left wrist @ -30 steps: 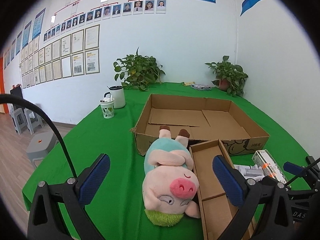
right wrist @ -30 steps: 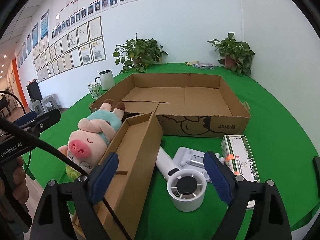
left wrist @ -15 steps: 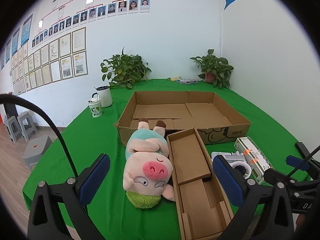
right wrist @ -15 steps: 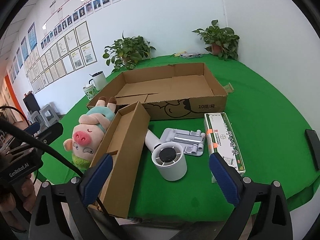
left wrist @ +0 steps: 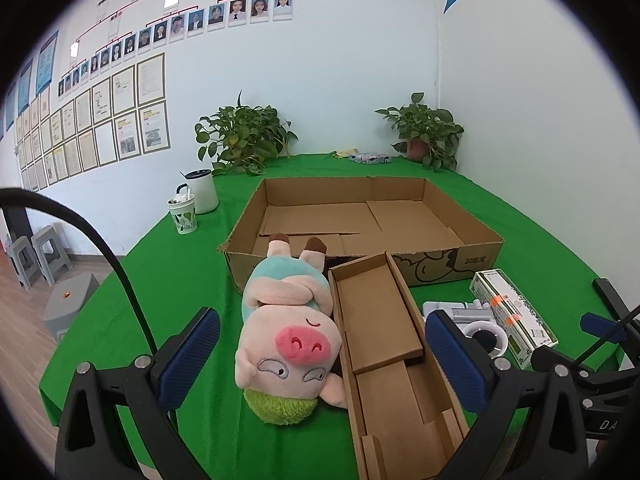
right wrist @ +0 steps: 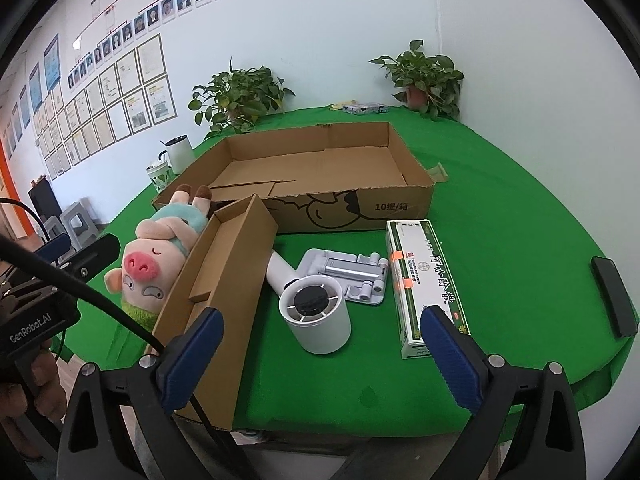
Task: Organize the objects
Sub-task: 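Move the right tool toward the plush pig lying on the narrow tray, then grasp the plush pig by its body with the right gripper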
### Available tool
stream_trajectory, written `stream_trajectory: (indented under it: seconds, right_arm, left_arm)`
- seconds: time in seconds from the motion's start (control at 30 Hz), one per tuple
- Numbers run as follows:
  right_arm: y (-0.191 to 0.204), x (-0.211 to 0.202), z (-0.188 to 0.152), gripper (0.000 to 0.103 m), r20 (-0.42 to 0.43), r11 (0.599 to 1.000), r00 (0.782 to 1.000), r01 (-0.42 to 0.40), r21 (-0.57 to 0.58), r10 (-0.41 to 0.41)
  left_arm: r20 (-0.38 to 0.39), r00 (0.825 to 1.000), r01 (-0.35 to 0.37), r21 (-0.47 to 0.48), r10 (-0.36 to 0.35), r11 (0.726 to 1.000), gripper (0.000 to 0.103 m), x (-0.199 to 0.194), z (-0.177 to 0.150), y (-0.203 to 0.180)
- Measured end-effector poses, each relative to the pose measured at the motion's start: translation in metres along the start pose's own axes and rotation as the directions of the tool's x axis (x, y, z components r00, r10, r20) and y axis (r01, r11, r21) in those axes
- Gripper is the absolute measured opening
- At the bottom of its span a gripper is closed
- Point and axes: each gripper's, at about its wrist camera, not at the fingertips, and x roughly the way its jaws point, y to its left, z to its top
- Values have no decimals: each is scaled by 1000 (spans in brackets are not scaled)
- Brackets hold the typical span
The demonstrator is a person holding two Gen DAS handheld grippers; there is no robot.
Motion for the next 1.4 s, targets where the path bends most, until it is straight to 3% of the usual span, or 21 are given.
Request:
stream_trajectory:
  seconds: [0.43, 0.63, 0.7, 0.77, 0.83, 0.93, 1.03, 1.1, 1.17, 1.23, 1.27, 1.33, 1.4]
  right_arm:
    - [14, 26, 12, 99, -37, 999, 999, 16, -31, -17]
    - [27, 29, 22, 99, -38, 997, 999, 18, -81, -21]
    - [30, 24, 26, 99, -21, 994, 1000, 7, -105, -9]
    - [36, 9, 34, 99, -6, 989, 998, -64, -131, 64]
    - [46, -15, 45, 99, 10, 957, 972, -228, -178, 233]
    - [65, -51, 63, 100, 51, 869, 896, -411, -275, 440]
    - [77, -51, 81, 101, 14, 783, 819, -543, -302, 573]
    - [86, -33, 92, 101, -34, 755, 792, -593, -279, 610]
    - [95, -13, 101, 101, -74, 743, 780, -617, -259, 622]
    - [106, 9, 110, 101, -103, 739, 777, -624, -252, 621]
    - [109, 19, 112, 101, -117, 737, 774, -630, -247, 622]
    - [120, 39, 119, 101, -151, 736, 774, -633, -240, 615]
    - [134, 62, 123, 101, -198, 742, 783, -622, -251, 590]
  left_arm:
    - [-20, 1000, 14, -35, -15, 999, 102, 19, 5, 23]
    - [-41, 997, 58, -80, -61, 995, 102, 27, 7, 36]
    - [-56, 995, 79, -99, -85, 992, 102, 31, 6, 42]
    - [-81, 990, 102, -125, -113, 987, 102, 34, 6, 50]
    - [-115, 983, 129, -146, -146, 981, 102, 41, 2, 56]
    - [-164, 972, 140, -165, -167, 976, 102, 54, -8, 65]
    - [-185, 955, 193, -212, -233, 958, 102, 64, -20, 72]
    - [-218, 943, 202, -227, -252, 953, 102, 74, -28, 72]
    - [-244, 934, 203, -233, -259, 951, 101, 85, -36, 73]
    - [-277, 926, 194, -234, -257, 953, 90, 95, -45, 73]
    - [-275, 919, 216, -250, -283, 944, 89, 97, -48, 75]
    - [-269, 908, 249, -268, -320, 931, 76, 96, -51, 76]
    - [-263, 914, 247, -241, -308, 939, 71, 92, -51, 73]
